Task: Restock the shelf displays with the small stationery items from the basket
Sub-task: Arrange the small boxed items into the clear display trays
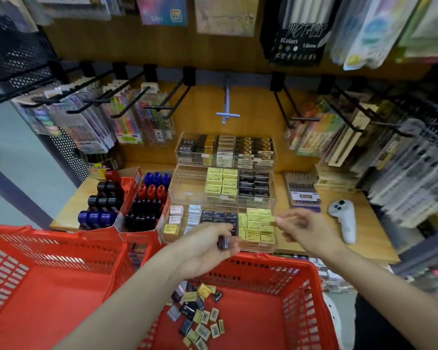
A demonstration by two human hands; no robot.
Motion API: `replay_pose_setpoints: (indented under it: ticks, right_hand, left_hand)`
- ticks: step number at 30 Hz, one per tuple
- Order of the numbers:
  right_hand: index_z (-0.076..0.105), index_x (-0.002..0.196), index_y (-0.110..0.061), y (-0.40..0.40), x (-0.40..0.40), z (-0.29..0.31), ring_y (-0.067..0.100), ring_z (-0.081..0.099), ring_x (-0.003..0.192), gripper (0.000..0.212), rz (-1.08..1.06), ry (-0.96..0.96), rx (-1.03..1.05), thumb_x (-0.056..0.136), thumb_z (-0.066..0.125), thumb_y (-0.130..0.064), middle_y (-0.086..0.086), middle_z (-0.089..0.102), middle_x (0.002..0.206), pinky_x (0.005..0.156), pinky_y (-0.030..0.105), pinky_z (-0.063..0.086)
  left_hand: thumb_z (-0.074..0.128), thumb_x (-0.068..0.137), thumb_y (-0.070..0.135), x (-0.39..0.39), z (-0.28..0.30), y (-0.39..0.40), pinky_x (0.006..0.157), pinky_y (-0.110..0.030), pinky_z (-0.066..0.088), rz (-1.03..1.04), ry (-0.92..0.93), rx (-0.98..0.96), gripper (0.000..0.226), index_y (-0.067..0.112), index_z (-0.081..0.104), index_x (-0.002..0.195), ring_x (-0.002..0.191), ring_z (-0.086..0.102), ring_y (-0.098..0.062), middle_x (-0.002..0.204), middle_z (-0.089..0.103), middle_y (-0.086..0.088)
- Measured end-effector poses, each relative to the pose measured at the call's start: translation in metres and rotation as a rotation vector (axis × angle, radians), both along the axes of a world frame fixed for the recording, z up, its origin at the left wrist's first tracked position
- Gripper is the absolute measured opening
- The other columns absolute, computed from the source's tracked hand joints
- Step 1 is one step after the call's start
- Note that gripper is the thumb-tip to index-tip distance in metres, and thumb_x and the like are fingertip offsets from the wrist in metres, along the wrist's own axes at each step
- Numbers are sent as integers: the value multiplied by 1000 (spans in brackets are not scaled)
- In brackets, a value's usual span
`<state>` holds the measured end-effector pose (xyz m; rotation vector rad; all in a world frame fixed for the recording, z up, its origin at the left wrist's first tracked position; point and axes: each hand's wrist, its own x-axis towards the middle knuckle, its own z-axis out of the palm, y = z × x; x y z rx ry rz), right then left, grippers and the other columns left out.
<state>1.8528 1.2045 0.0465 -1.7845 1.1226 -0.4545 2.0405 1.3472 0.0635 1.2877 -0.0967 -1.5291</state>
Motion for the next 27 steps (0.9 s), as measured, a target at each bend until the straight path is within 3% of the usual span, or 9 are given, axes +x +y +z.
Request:
replay_pose_setpoints:
  ticks: [4,7,10,13,16,18,22,27]
  right_hand:
    - [73,87,-4,-8,-10,-28,7,59,52,31,-104,1,251,89,68,-35,5,74,69,56,24,53]
    - [69,95,1,-6,-5,-41,9,58,52,21,-113,-72,336,94,63,-20,4,72,67,50,20,49]
    - [66,100,-17,-8,6,-48,12,66,73,10,-29,131,77,93,66,-23,0,73,84,63,19,52]
    - [70,110,-19,-8,20,-51,6,61,78,20,31,266,-125,91,69,-26,-7,66,94,60,8,41]
    - [68,104,-20,-6,30,-55,-5,56,69,17,33,293,-181,89,72,-26,-15,62,77,57,6,41]
    - [61,93,-24,-5,35,-58,1,60,67,14,35,319,-201,87,73,-28,-17,62,70,62,21,49]
    - [55,78,-29,-2,40,-65,2,66,62,21,30,316,-167,87,73,-26,-10,67,70,61,26,53]
    - [59,78,-31,2,37,-65,6,64,67,17,16,343,-253,88,72,-24,-9,69,74,63,25,53]
  left_hand:
    - [48,98,-8,-7,-3,-8,81,-35,61,-61,-41,-10,35,-5,51,132,116,58,-32,121,54,-25]
    - [49,98,-7,-13,-7,-11,81,-33,60,-104,-133,33,37,-1,51,134,118,59,-35,129,49,-25]
    - [49,98,-4,-11,-13,-12,88,-35,58,-140,-203,44,38,3,49,135,109,66,-31,129,50,-22]
    - [51,99,-1,-9,-19,-9,85,-32,59,-183,-348,23,39,5,48,137,104,68,-26,124,58,-19]
    - [60,94,0,-6,-25,-6,78,-30,60,-140,-416,-8,33,6,56,127,101,70,-21,114,66,-18]
    - [65,92,3,-4,-28,-5,76,-24,59,-124,-494,-12,27,6,59,118,100,70,-15,110,70,-18]
    - [70,88,5,-2,-28,-4,76,-21,58,-121,-569,-29,20,9,62,106,95,71,-20,108,69,-26]
    - [67,90,0,2,-29,2,80,-23,59,-167,-632,-10,20,18,65,100,95,70,-23,103,62,-5]
